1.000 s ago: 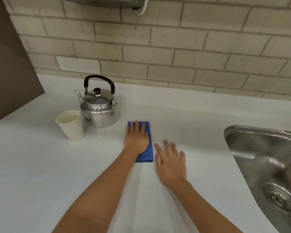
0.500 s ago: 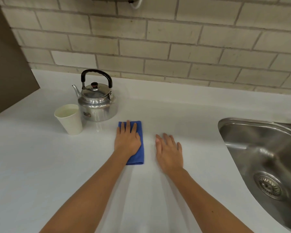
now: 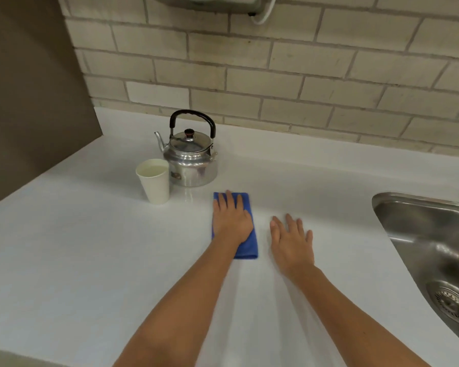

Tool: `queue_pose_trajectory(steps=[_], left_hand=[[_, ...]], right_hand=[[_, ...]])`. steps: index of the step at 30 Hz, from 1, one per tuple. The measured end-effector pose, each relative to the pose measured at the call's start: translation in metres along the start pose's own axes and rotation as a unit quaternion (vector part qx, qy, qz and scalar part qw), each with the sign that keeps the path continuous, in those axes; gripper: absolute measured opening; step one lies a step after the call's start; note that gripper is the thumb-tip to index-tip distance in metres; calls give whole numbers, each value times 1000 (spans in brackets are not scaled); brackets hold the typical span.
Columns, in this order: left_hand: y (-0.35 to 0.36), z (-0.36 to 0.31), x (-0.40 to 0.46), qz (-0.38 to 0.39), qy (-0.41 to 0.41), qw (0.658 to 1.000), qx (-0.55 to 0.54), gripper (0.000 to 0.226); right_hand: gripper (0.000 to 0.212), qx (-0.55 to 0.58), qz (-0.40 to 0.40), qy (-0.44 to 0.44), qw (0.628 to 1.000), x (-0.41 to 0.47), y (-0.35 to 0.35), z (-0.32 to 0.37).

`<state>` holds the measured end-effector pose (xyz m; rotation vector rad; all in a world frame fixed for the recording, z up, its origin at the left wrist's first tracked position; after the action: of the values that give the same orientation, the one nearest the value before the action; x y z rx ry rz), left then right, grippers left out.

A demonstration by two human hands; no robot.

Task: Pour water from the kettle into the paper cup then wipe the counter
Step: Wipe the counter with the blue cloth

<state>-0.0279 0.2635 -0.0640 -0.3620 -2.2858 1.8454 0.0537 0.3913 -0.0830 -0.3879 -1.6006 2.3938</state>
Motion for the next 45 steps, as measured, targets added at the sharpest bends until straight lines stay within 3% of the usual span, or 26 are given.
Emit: queue_pose_trajectory(steps=[6,13,16,20,24,28,31,35,40,42,45], left_hand=[[15,13,-62,8,63,996,-58,55],[-21,165,-116,-27,-70,996,-57,54],[-20,153,-111,-29,-87,996,-17,55],[-13,103,-101,-7,-39,999,-37,55],[-18,143,-125,-18,-34,997,-61,55],[-50,258,-134,-58,-128,989,-50,53],[-65,338,-117,-30,-201,978,-45,54],[-64,340,-84,-15,-258,966,-17,56],[-44,275,-68,-7,-138,990,-10,60],[-47,294,-68,-8,-112,994,-12,60],[-62,355,-55,-11,-144,989,-9,59]], right_hand=[[46,18,-16,25,999,-10,-8,13],[46,-48,38,-100,993,-32,34,113],[45,-50,42,-109,992,-38,43,122],[45,-47,34,-89,994,-35,45,120],[47,-56,28,-54,997,-31,48,128],[48,-65,22,-35,997,-28,51,140],[49,-61,15,-35,997,-25,52,138],[49,-67,6,-26,997,-20,55,135],[49,-49,1,1,999,-3,57,148],[48,-52,-4,8,999,7,56,154],[45,-54,-23,18,998,19,52,157]])
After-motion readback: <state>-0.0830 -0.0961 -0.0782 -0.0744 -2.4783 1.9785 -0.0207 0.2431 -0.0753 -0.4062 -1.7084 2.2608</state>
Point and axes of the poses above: each hand's wrist, its own x-axis towards the middle knuckle, its own y-axis out of the palm, z = x × y, the point moved 10 cm from there along x, towards the middle knuckle, and after that the axes turned 4 degrees about z, right-handed, at the moved point
